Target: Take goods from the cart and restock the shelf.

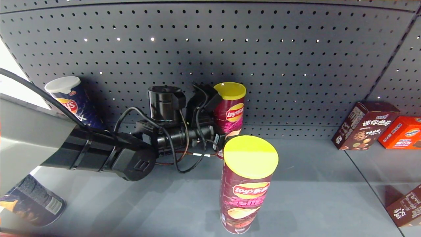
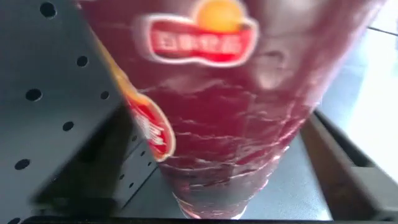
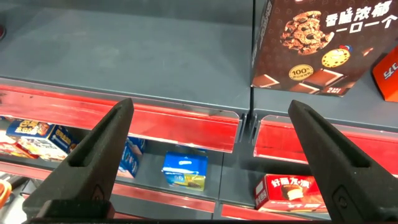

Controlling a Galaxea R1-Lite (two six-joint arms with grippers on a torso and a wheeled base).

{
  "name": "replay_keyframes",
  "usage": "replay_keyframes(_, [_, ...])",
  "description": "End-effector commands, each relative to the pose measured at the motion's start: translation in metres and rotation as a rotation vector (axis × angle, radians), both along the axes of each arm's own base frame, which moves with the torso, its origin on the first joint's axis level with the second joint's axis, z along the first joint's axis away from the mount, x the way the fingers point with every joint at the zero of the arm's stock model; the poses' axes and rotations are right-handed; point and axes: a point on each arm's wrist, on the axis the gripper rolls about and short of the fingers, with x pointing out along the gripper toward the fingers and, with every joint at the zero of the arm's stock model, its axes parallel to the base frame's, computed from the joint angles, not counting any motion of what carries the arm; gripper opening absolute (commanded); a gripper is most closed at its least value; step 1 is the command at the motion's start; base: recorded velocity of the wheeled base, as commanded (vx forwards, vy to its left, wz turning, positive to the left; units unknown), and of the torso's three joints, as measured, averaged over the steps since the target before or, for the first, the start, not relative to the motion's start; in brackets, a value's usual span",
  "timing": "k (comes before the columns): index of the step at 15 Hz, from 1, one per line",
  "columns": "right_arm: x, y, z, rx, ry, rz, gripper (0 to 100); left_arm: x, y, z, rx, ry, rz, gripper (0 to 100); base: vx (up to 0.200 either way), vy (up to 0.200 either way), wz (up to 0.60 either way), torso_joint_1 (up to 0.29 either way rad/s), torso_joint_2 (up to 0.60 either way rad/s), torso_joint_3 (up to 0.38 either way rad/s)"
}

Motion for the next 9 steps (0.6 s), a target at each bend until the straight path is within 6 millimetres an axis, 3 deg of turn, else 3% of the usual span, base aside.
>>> replay_keyframes(1, [0.0,0.0,0.0,0.0,0.001,0.001,100,-0.001,0.001,0.003,-0.006,-0.007,0.001,100,0.0,0.0,0.0,0.0,0.0,0.0])
replay_keyframes(4, [0.0,0.0,0.0,0.0,0.001,-0.001,100,-0.015,0.01,0.015,-0.04,-0.064,0.002,100,0.0,0.0,0.0,0.0,0.0,0.0])
replay_keyframes(9, [0.0,0.0,0.0,0.0,0.001,0.001,100,-0.048,0.035,0.015,-0.036,-0.072,0.103,100,0.0,0.0,0.0,0.0,0.0,0.0])
